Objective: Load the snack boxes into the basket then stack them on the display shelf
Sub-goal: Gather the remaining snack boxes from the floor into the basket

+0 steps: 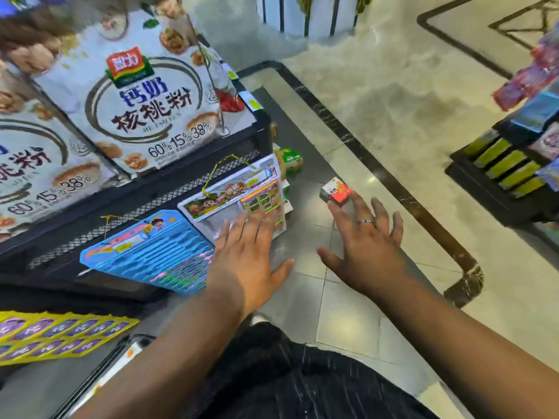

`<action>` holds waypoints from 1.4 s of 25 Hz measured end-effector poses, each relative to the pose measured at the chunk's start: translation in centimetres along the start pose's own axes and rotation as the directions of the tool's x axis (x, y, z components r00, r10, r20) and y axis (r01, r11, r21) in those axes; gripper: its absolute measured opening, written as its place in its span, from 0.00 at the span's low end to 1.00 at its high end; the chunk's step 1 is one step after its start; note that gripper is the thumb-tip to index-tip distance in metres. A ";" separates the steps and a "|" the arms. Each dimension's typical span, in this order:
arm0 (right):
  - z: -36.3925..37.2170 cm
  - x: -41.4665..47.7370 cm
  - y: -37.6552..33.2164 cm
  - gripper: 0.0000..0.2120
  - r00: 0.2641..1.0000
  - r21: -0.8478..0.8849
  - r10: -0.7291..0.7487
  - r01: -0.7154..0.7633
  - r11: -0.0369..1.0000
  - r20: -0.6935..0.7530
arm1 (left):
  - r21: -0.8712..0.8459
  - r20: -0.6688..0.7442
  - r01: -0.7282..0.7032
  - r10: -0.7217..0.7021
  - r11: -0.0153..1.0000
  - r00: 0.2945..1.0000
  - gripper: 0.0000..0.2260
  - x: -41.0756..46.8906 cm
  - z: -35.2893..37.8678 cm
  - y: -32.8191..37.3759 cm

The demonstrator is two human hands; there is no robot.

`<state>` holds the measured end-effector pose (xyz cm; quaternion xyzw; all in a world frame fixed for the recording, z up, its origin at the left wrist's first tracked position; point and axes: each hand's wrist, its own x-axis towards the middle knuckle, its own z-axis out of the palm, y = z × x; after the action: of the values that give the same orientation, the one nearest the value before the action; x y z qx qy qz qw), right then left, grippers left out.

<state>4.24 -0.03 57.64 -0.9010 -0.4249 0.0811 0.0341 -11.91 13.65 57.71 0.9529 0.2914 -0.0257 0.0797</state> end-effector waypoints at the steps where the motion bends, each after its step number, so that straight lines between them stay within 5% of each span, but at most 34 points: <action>1: -0.1 0.9 0.6 0.39 0.999 -0.025 0.026 -0.026 0.999 0.023 | -0.016 0.010 -0.020 0.020 1.000 1.000 0.42 1.4 -0.1 0.2; 13: -2.2 15.8 6.1 0.41 0.948 -0.045 0.266 -0.262 0.964 0.175 | -0.050 0.103 -0.251 0.255 0.967 0.961 0.32 22.8 0.5 -0.5; 18: -1.9 22.5 11.3 0.41 0.924 -0.004 0.291 -0.299 0.954 0.249 | -0.104 0.232 -0.243 0.261 0.965 0.937 0.32 30.2 2.9 1.6; 27: -0.1 37.6 25.0 0.42 0.896 -0.012 0.077 -0.080 0.997 0.437 | -0.178 0.298 0.118 -0.061 0.977 0.953 0.35 43.4 7.6 9.1; 35: 6.0 49.7 27.4 0.44 0.822 -0.006 0.024 -0.025 1.000 0.569 | -0.175 0.463 0.347 -0.234 0.921 0.855 0.34 51.6 13.0 9.3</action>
<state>55.07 20.79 42.33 -0.8411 -0.4042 0.3468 -0.0945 36.05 32.35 41.27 0.8494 0.4088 -0.2114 0.2581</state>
